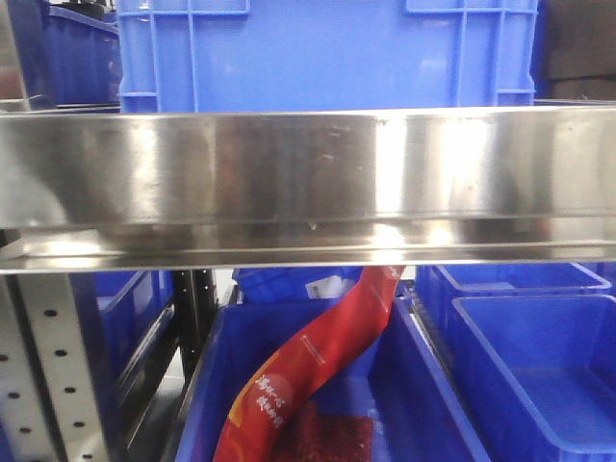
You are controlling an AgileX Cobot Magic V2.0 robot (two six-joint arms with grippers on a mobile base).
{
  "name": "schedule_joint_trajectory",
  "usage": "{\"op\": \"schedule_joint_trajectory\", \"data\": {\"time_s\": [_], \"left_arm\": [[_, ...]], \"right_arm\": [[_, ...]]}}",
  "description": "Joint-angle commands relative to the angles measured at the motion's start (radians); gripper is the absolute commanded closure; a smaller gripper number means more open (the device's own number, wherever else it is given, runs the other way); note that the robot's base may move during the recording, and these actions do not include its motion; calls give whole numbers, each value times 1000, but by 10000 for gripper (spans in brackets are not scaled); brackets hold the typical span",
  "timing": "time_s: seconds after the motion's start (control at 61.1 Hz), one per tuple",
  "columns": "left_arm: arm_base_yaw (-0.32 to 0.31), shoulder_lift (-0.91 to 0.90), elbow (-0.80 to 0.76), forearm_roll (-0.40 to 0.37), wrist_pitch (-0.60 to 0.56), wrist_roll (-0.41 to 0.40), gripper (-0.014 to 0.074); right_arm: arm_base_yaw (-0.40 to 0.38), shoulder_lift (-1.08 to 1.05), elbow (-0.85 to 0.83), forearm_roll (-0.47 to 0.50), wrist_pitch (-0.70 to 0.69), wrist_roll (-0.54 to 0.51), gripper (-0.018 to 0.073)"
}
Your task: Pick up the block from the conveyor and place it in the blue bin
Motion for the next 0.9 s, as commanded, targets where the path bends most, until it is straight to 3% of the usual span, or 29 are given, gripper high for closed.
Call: {"op": "schedule_joint_trajectory", "data": {"time_s": [0.0,0.884], "left_arm": [[2,-5,1,-7,-17,4,707],[2,-5,1,-7,-28,4,707]], "right_arm": [[0,-2,2,-9,-22,-3,721],[0,-2,2,-9,-48,-3,721]]}}
